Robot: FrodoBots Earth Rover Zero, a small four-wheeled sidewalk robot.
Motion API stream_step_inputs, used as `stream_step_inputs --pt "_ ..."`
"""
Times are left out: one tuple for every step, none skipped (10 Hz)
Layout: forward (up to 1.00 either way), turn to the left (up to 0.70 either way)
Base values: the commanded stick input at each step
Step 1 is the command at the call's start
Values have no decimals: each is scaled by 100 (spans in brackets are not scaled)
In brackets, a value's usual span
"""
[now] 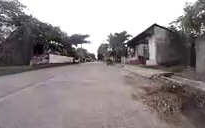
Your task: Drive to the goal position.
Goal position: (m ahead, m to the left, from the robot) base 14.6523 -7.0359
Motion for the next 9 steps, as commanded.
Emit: stream_step_inputs --pt "70 0" --pt "70 0" --pt "70 0" --pt "70 0" --pt "70 0" --pt "70 0" --pt "70 -5" --pt "70 -27" --pt "70 -27"
